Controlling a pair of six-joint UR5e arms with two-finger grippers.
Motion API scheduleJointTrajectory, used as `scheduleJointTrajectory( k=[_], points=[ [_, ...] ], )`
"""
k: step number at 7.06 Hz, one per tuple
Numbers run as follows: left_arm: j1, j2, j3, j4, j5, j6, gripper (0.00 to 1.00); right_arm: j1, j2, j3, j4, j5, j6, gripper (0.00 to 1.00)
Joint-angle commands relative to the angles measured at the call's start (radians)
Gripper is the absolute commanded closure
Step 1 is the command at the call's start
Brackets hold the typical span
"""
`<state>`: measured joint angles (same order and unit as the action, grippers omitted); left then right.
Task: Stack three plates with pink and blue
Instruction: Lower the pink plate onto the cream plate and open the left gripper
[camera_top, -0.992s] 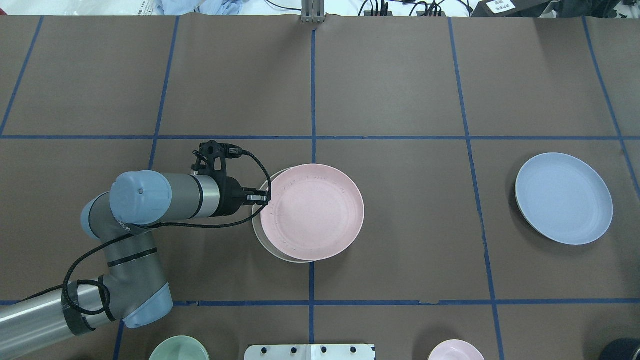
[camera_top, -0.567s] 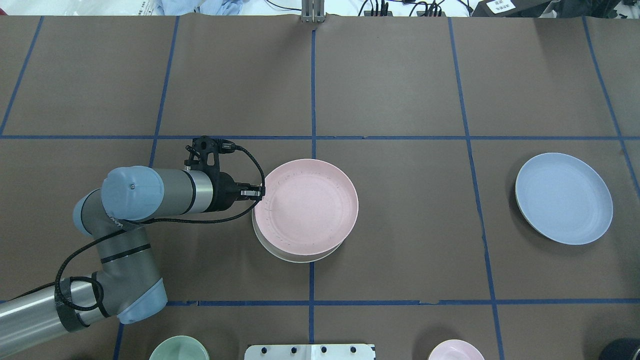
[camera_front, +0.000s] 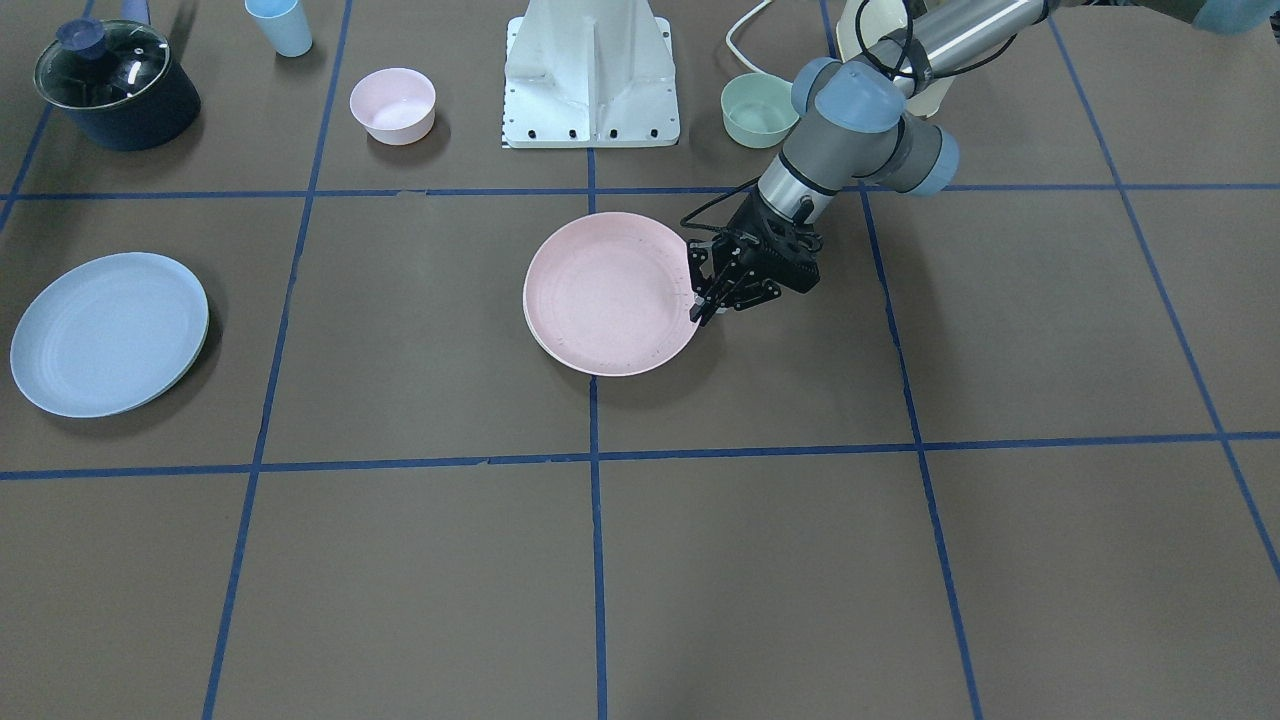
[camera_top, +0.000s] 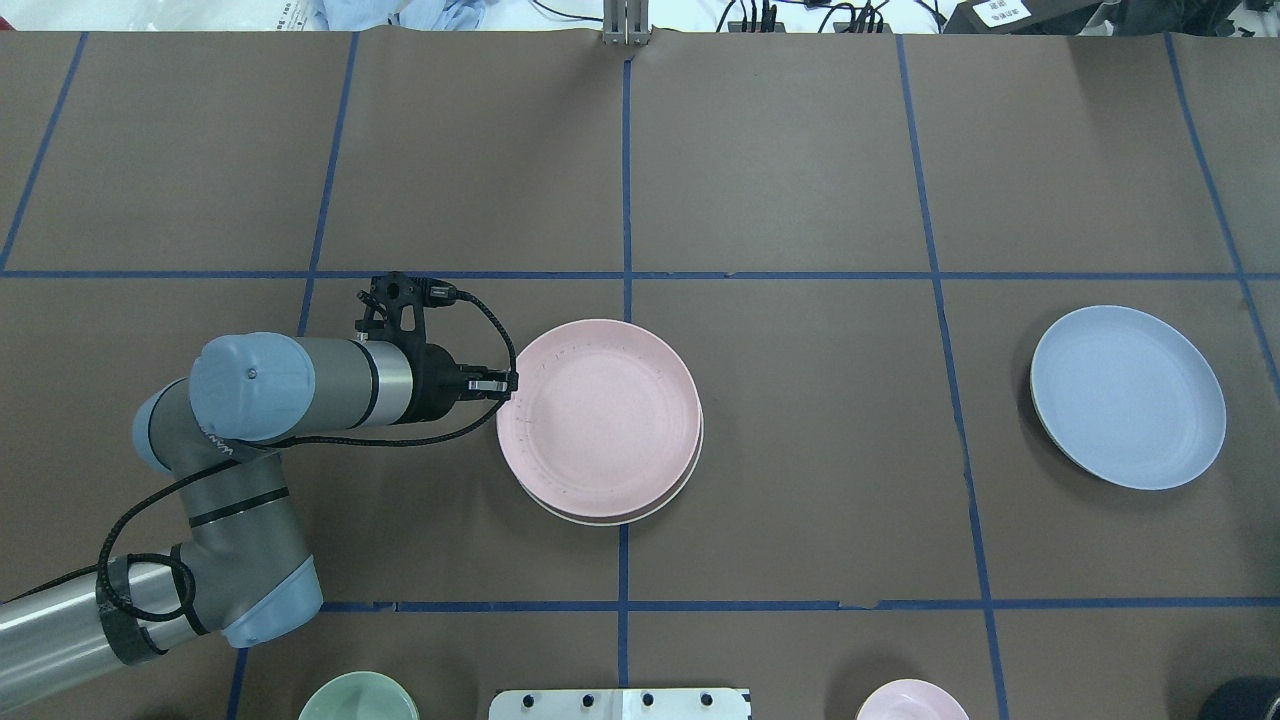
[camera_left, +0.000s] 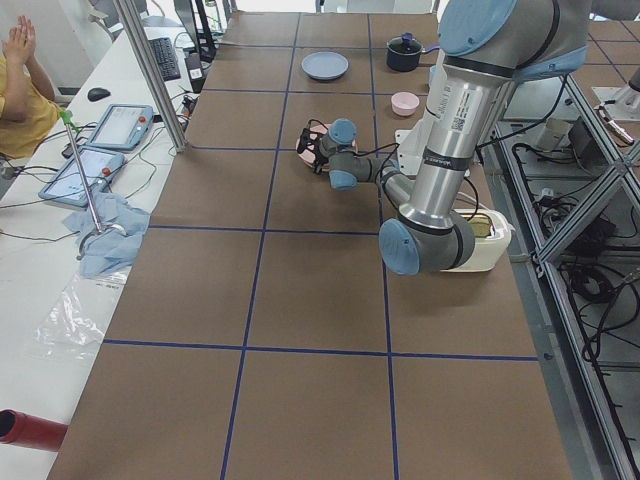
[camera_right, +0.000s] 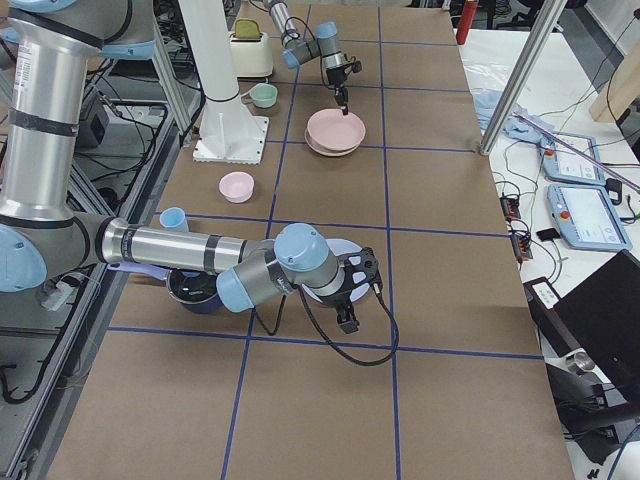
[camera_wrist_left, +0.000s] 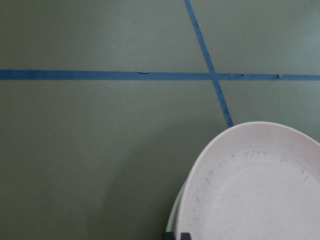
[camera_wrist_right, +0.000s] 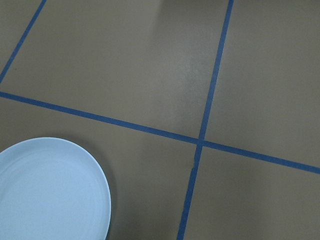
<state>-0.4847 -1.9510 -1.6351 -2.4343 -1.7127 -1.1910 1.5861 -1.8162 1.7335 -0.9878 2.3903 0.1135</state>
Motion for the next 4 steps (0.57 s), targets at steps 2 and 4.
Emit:
scheduleJointTrajectory(
  k=[2,4],
  points=[
    [-0.055,0.044,-0.066,0.024,-0.046,0.151,0.0,0.0,0.0,0.0,-0.005,0.004,0.012,0.0],
    [-0.255,0.206,-0.159,0.034,-0.288,0.438,0.0,-0.05,-0.029,-0.002,-0.003,-0.005,0.145,0.0]
  ],
)
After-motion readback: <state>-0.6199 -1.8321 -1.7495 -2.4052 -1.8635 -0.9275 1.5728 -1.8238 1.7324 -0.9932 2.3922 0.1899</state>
